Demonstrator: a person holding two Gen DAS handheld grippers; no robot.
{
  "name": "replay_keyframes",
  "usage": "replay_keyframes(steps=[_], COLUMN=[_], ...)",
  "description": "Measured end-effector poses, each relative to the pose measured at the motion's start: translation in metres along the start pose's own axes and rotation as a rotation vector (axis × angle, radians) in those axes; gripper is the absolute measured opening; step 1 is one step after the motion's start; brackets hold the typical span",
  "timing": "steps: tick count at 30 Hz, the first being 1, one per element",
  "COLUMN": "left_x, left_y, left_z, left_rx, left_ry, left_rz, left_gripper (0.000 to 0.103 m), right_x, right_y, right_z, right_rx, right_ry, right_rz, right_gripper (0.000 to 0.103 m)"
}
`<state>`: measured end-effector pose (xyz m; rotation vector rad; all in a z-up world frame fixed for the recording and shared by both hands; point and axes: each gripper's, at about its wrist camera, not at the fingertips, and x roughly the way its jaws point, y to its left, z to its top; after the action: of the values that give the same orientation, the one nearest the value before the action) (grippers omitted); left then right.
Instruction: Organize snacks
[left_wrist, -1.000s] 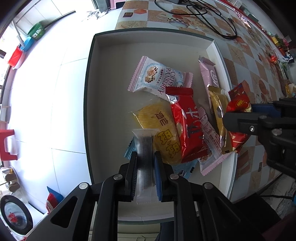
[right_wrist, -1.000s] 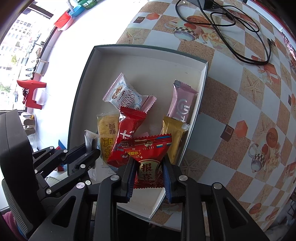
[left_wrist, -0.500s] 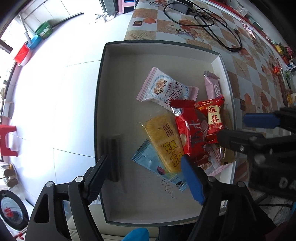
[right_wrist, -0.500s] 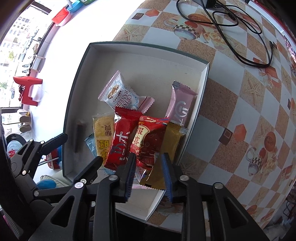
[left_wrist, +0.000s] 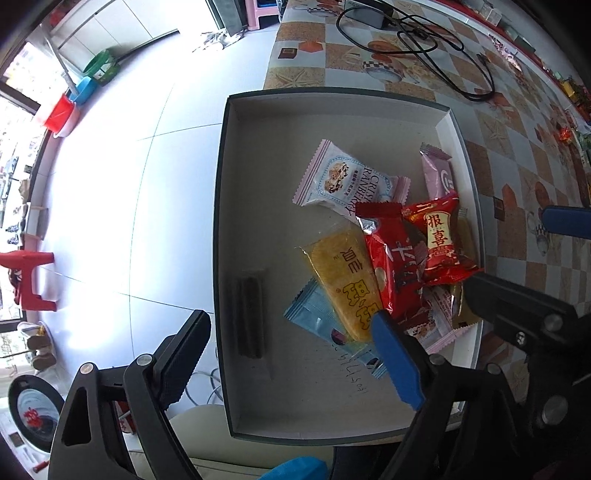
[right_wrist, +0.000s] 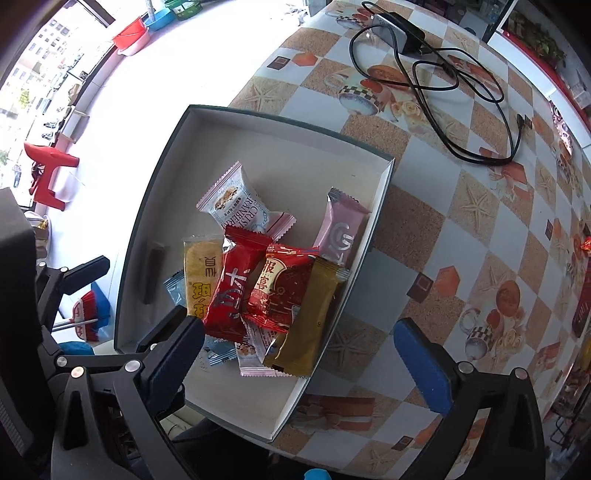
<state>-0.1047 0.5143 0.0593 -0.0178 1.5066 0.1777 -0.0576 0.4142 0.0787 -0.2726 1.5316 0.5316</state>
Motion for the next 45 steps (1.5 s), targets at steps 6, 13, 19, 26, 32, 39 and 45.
replay_keyframes(steps=[6,13,19,26,32,39,45], left_x=[-0.003,-0.007,-0.006,-0.005,-0.003,-0.003,-0.004], left_y=[-0.009,-0.011,-0.01,-0.008,-0.009,-0.01,-0.011], left_z=[-0.003,-0.002,-0.002,-0.006,-0.006,-0.005,-0.005], left_rx=[0.016,0.018,0.02,0.011,0.021,0.032,0.039], left_ry=[0.005,0.012,0.016,0.022,0.028,0.03,0.027], left_rz=[0.005,-0.008,-0.014,-0.017,-0.019,-0.022,-0.018], left_gripper=[0.091,0.091,0.091,0.091,0.091,0.091,0.091], right_x=[0.003,0.002,0.002,0.004,0.005,0.005,0.004], right_y=[-0.007,-0.004,-0.004,-0.004,-0.004,-0.004,-0.003], right_z=[-0.001,-0.002,-0.002,-0.003,-0.003,-0.004,-0.003], right_rx=[0.018,0.016,0.018,0.023,0.023,0.025,0.025], right_ry=[0.018,0.021,0.024,0.029,0.032,0.032,0.032], right_rz=[0.002,0.004,0.003,0.002,0.004,0.003,0.004], right_gripper=[0.103,0.103,0.103,0.103,0.103,0.103,0.103])
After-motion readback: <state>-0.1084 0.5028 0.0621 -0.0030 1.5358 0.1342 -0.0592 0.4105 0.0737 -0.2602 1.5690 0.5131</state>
